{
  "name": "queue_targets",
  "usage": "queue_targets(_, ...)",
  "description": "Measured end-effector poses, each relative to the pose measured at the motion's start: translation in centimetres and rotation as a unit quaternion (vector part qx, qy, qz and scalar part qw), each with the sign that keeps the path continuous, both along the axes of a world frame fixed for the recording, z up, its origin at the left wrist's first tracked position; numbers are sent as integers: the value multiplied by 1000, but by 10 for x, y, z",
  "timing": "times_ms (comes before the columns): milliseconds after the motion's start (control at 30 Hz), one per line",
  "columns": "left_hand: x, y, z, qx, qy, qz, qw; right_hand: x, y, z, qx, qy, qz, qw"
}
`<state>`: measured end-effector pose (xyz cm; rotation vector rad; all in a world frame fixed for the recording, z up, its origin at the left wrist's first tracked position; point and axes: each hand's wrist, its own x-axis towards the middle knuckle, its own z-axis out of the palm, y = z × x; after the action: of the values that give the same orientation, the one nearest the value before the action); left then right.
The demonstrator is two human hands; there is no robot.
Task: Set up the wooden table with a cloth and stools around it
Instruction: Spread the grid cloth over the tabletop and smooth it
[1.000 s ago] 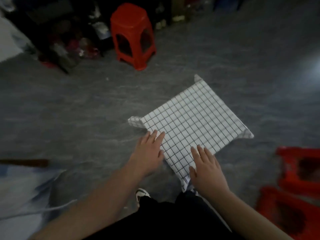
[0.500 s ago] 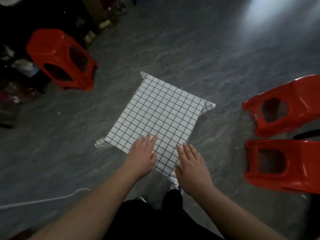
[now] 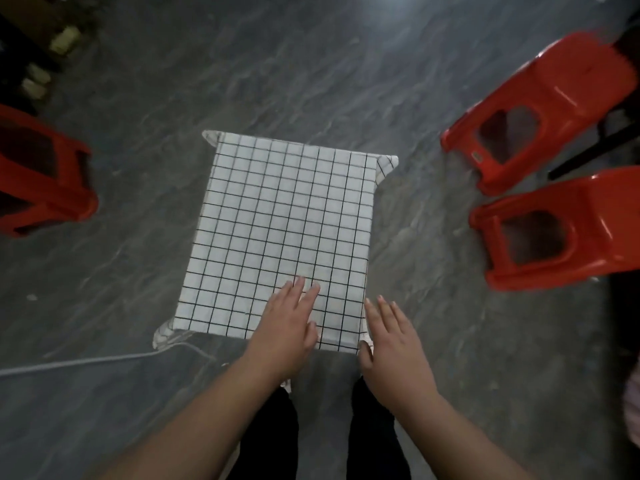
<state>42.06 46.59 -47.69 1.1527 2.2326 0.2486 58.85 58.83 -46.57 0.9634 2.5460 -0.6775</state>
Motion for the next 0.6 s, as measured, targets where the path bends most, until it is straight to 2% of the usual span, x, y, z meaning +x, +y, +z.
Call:
queue_targets(233, -5, -13, -103, -27, 10, -59, 998, 19, -40, -115, -16, -33, -28, 999)
queue_targets(400, 20, -18, -186, -20, 65, -112, 991, 45, -49, -203, -40, -57, -73, 995)
queue_targets(600, 63, -25, -240, 6, 102, -137, 985, 66, -38, -258, -49, -69, -87, 993)
